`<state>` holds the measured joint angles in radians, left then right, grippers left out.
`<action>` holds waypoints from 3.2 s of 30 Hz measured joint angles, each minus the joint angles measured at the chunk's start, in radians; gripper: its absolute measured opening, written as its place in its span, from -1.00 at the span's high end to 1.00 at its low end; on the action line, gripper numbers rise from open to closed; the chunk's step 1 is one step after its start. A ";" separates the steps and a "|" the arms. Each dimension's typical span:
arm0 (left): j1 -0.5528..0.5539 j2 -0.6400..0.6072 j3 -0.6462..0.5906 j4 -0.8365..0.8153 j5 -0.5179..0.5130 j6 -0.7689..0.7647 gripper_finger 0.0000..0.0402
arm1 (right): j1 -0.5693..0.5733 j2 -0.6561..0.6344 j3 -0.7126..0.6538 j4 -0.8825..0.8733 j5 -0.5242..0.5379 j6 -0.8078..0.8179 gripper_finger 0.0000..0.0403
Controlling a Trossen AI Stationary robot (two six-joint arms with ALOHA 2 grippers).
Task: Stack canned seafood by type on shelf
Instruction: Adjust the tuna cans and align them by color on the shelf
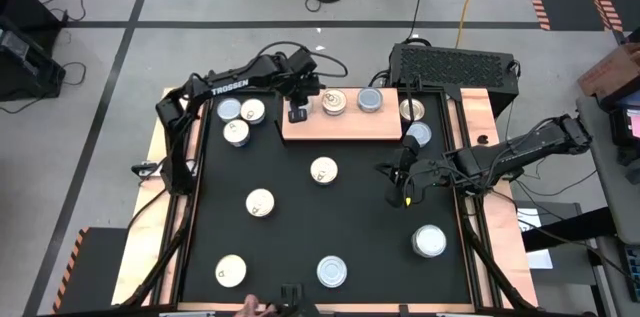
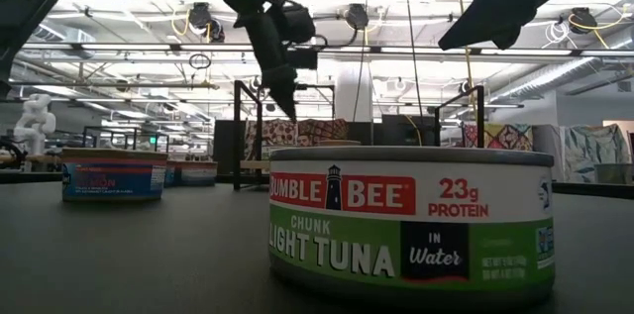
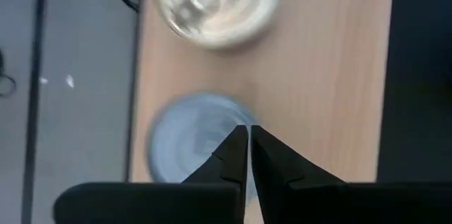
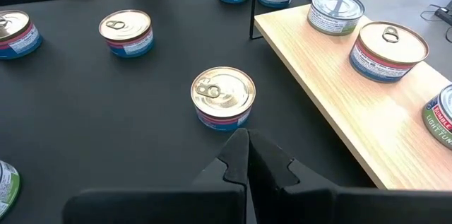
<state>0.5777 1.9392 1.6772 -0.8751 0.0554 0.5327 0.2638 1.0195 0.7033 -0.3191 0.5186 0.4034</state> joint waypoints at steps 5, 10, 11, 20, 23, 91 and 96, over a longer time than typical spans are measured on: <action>-0.011 0.031 0.000 -0.028 -0.011 0.004 0.64 | 0.000 0.000 0.000 0.000 0.000 0.000 1.00; -0.029 0.064 0.000 -0.024 -0.141 0.005 0.33 | 0.000 0.000 0.000 0.000 0.000 0.004 1.00; -0.032 0.073 0.000 -0.024 -0.160 0.003 0.28 | 0.000 0.000 0.000 0.000 0.000 0.004 1.00; -0.056 0.090 0.000 -0.032 -0.163 -0.001 0.07 | 0.000 0.000 0.000 -0.001 0.000 0.004 1.00; -0.059 0.092 0.000 -0.040 -0.163 -0.001 0.07 | 0.000 0.000 0.000 -0.001 0.000 0.004 1.00; -0.330 0.163 0.073 0.092 -0.289 0.057 0.91 | 0.000 0.000 0.000 0.001 -0.023 0.004 1.00; -0.330 0.162 0.074 0.114 -0.266 0.057 0.78 | 0.000 0.000 0.000 0.001 -0.023 0.004 1.00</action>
<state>0.2481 2.1016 1.7512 -0.7613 -0.2103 0.5898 0.2637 1.0195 0.7033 -0.3180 0.4952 0.4073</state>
